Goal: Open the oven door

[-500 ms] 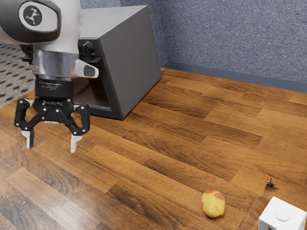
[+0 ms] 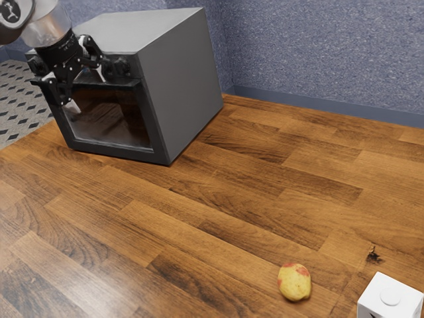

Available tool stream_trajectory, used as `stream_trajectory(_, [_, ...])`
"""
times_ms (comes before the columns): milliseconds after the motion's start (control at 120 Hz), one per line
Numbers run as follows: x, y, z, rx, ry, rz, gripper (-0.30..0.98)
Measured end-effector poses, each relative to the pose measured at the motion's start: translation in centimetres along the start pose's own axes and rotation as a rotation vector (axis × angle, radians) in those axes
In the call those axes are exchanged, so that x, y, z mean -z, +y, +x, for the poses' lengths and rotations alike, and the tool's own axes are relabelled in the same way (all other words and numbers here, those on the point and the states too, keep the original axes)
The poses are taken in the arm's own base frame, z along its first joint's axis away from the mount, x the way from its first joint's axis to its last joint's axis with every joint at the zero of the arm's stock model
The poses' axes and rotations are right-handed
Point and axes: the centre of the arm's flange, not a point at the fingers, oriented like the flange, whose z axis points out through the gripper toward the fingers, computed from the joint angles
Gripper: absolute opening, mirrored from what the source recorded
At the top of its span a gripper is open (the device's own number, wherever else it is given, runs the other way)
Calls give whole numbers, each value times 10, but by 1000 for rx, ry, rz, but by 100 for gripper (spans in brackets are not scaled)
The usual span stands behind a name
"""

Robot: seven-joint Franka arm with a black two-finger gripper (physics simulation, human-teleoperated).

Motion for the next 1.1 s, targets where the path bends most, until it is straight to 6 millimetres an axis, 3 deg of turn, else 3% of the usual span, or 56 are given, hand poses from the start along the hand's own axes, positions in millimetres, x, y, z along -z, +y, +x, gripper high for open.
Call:
stream_trajectory(67, [-20,19,21,61,15,-69,69])
stream_trajectory(283, [-28,50,21,146,24,-255,69])
stream_trajectory(483, [-22,58,23,209,20,-333,69])
stream_trajectory(700, [-48,64,40,280,10,-326,69])
stream_trajectory(1000, [-60,70,42,326,-2,-335,69])
stream_trajectory(1100, [-70,69,60,359,2,-328,69])
